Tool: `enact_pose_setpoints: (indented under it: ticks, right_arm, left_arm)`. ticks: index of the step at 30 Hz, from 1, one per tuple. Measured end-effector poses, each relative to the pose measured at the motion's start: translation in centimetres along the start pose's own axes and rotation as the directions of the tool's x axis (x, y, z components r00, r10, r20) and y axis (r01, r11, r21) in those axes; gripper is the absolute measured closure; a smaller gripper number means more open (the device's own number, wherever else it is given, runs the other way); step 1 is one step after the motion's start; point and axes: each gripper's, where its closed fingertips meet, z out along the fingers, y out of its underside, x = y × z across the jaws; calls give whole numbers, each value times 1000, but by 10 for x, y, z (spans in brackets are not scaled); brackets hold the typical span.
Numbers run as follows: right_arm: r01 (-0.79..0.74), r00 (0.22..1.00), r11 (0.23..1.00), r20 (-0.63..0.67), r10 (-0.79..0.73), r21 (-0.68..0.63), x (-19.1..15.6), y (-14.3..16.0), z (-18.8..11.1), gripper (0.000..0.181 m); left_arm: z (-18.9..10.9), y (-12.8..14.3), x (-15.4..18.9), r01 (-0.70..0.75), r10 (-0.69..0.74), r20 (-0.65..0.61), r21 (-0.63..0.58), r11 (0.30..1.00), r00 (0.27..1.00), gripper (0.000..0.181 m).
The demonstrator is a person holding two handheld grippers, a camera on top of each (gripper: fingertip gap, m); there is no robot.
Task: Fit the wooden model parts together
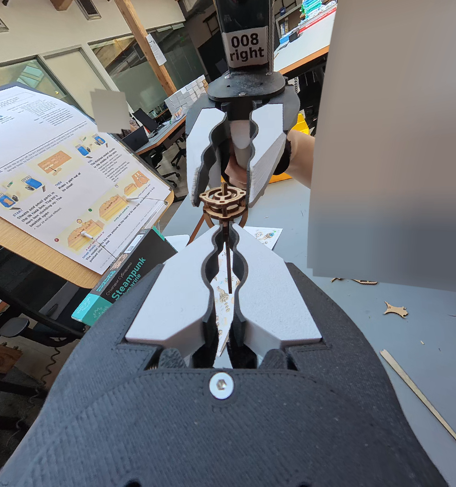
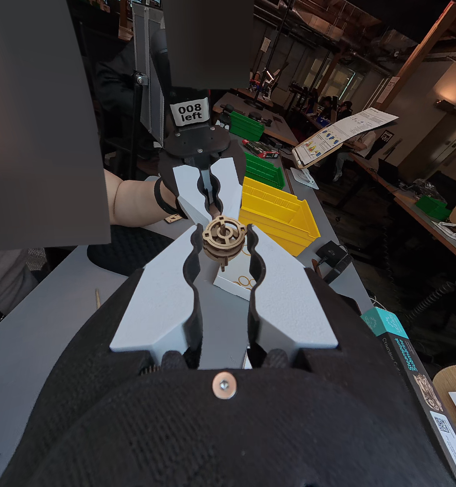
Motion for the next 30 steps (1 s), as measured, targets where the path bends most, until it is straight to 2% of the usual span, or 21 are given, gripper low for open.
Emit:
enact_pose_setpoints:
  ticks: [6, 22, 25, 27, 30]
  right_arm:
    - [85, 995, 995, -47, -88, -59, 0, 2, -1, 149]
    - [148, 985, 974, -65, -161, -170, -4, 10, 1, 148]
    - [146, 985, 976, -65, -158, -164, -4, 9, 1, 148]
    - [134, 987, 980, -70, -145, -149, -3, 7, 1, 140]
    - [70, 996, 996, -43, -73, -63, -5, -5, -4, 131]
  left_arm:
    - [-1, 0, -1, -41, 41, 28, -15, 999, 999, 181]
    - [2, 6, 3, -88, 89, 13, -46, 995, 996, 181]
    - [1, 4, 4, -84, 85, 7, -35, 996, 996, 180]
    - [1, 4, 4, -86, 87, 10, -36, 996, 996, 181]
    - [-1, 2, 2, -96, 97, 25, -27, 995, 995, 181]
